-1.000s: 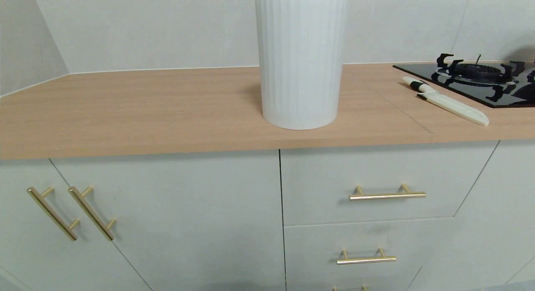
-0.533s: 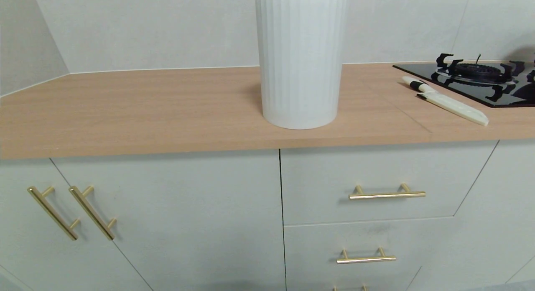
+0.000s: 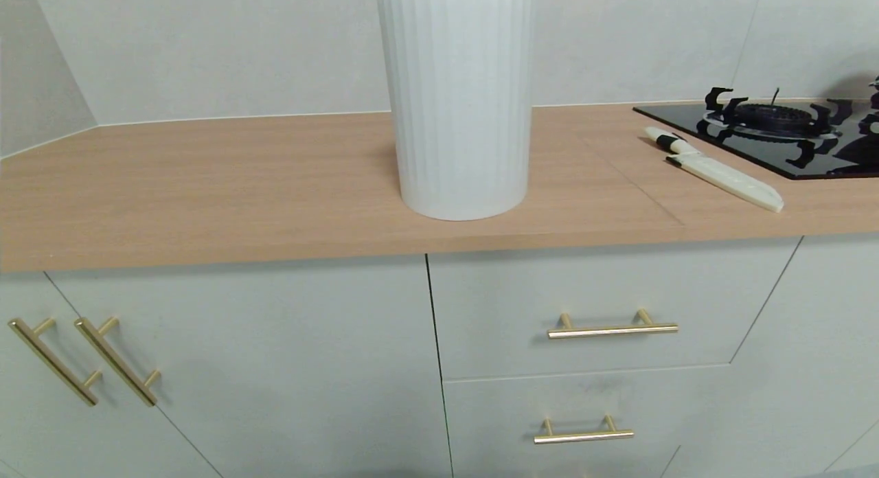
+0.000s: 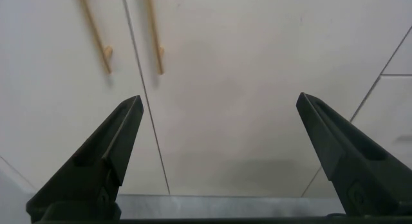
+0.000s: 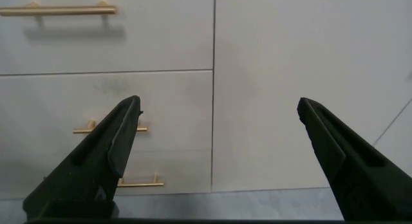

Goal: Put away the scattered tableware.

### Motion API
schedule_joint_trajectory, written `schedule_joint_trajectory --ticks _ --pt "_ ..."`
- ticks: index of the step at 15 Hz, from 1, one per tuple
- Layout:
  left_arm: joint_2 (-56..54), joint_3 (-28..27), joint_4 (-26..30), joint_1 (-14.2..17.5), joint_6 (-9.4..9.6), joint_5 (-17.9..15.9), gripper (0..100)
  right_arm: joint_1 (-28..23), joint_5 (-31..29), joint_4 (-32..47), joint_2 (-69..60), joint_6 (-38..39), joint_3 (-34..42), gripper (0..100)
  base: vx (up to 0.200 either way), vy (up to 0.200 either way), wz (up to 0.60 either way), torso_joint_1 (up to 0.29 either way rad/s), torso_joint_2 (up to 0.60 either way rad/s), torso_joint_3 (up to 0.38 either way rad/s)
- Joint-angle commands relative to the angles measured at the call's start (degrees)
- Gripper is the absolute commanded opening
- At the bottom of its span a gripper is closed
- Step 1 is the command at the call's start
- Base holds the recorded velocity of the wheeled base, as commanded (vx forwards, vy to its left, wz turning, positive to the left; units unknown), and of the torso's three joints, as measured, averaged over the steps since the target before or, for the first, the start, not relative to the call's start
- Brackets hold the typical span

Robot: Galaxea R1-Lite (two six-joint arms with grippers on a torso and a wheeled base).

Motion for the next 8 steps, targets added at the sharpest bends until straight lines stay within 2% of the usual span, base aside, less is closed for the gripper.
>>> schedule_joint_trajectory --ticks 1,3,6,8 --pt "0.02 0.01 0.01 -0.05 -0.04 0.06 100 -0.07 -0.04 0.02 0.07 -0.02 0.01 100 0.0 0.0 0.0 0.0 0.0 0.0" --pt "0.02 -0.08 0.01 -0.05 -0.04 0.06 100 -0.16 0.05 0.02 0.07 -0.02 0.01 100 0.0 0.0 0.0 0.001 -0.05 -0.047" --pt "0.02 0.01 0.01 -0.05 -0.04 0.06 100 -0.07 0.05 0.02 0.07 -0.02 0.01 100 0.0 0.0 0.0 0.017 -0.21 -0.295" --pt "0.02 0.01 0.01 -0.05 0.14 0.06 100 -0.07 0.05 0.02 0.07 -0.02 0.01 100 0.0 0.0 0.0 0.061 -0.49 -0.354"
